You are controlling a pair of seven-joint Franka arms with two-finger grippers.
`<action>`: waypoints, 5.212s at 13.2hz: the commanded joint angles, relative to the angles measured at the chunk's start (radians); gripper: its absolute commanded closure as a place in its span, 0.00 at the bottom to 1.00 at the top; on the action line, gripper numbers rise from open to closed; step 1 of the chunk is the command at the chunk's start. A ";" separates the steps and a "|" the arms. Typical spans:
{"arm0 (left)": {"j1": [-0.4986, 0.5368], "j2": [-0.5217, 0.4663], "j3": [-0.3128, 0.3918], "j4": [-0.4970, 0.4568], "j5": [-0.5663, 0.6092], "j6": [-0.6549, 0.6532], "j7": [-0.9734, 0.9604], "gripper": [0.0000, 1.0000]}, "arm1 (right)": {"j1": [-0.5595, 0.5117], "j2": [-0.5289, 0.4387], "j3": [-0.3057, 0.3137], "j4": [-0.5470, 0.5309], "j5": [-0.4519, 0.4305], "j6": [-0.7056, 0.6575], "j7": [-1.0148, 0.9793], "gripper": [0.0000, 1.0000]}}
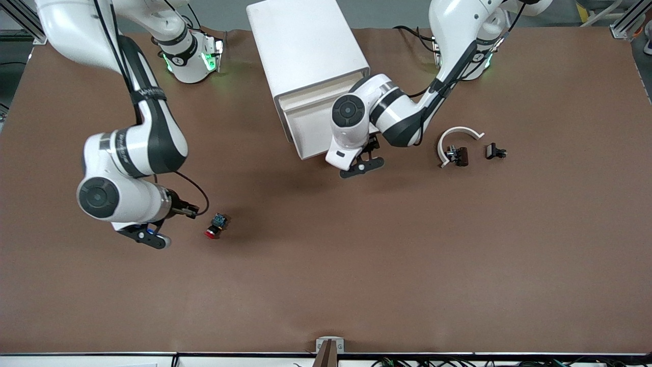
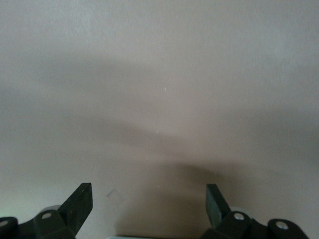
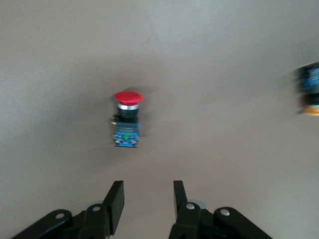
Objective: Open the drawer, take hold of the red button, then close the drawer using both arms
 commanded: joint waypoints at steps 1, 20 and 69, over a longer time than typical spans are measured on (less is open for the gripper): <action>0.012 -0.063 -0.044 -0.090 0.014 0.055 -0.060 0.00 | 0.006 0.059 0.004 -0.031 0.040 0.106 0.026 0.48; 0.055 -0.075 -0.124 -0.093 0.014 0.097 -0.188 0.00 | 0.031 0.095 0.006 -0.121 0.038 0.329 0.064 0.38; 0.541 -0.126 -0.117 0.210 0.256 -0.348 -0.119 0.00 | -0.261 -0.620 -0.022 -0.013 -0.090 -0.417 -0.586 0.00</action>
